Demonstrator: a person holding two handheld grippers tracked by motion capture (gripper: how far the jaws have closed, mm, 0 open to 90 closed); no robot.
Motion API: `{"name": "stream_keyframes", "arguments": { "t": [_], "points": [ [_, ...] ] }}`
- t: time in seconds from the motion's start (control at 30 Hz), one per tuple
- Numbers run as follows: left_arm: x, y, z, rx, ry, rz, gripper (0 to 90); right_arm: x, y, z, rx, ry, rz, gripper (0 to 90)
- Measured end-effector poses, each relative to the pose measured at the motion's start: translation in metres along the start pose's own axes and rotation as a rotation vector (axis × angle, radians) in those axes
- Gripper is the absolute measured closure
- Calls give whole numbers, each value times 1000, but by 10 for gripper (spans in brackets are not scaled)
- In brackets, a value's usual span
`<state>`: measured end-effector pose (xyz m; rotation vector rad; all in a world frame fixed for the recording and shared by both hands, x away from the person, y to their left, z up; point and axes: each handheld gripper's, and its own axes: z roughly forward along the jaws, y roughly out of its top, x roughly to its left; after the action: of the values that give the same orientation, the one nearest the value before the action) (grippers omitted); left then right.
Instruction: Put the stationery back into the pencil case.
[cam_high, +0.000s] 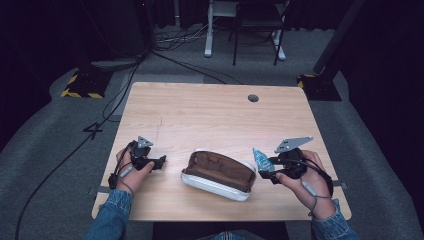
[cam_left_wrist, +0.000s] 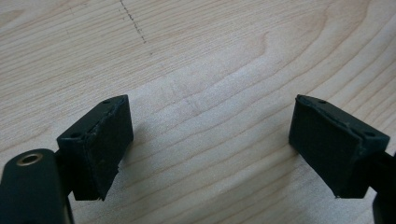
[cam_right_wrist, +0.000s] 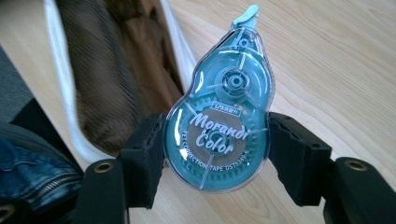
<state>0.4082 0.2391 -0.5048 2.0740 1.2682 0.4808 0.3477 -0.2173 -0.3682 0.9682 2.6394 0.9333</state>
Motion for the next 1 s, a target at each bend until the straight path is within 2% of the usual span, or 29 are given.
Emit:
{"name": "stream_keyframes", "arguments": {
  "t": [0.3,0.63,1.0],
  "points": [
    [0,0,0,1,0,0,139,14,17,6,-21,77,-43,399],
    [0,0,0,0,-2,-3,139,26,29,16,-44,120,-82,399],
    [0,0,0,1,-2,-2,139,36,37,33,-33,188,-82,399]
  ]
}}
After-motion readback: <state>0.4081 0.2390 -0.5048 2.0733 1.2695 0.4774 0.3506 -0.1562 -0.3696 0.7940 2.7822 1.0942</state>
